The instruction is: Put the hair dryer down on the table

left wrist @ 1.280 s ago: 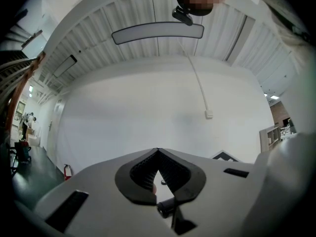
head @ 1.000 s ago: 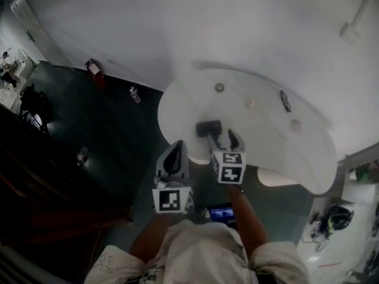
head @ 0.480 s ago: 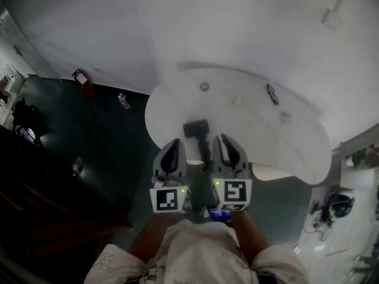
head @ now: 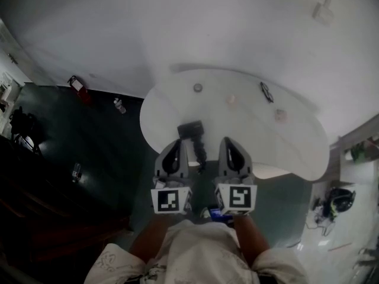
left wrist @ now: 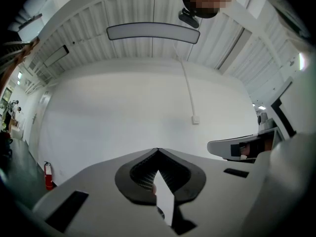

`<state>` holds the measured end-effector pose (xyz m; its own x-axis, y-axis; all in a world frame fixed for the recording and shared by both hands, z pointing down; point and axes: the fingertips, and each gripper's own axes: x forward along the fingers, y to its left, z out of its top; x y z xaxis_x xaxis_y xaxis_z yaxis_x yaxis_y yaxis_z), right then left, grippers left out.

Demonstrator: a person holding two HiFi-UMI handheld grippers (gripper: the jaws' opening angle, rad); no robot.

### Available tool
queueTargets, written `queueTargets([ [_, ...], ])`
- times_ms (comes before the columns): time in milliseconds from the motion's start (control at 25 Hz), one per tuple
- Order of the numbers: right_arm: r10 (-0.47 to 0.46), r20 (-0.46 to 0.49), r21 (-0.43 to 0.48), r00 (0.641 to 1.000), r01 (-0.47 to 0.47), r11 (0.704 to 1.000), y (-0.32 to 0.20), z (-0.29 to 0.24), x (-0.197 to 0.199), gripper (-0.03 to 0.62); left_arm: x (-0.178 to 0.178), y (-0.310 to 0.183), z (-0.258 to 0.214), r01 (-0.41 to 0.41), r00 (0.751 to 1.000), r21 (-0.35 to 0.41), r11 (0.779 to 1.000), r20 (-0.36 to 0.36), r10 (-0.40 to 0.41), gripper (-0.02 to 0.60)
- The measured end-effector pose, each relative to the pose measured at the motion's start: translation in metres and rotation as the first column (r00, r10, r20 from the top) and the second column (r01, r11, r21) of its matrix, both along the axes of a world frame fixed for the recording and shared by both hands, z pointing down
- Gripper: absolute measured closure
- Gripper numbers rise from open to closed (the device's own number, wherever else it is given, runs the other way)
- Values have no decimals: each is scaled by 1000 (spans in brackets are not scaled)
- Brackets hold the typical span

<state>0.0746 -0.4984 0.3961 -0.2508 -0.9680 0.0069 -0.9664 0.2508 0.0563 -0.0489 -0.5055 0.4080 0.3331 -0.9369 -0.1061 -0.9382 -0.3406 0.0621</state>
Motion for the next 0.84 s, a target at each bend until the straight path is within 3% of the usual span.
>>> queueTargets([
  [840, 35, -1, -25, 999, -35, 999, 2, 9, 25, 588, 13, 3, -1, -4, 1000, 2, 1000, 21, 4, 586],
])
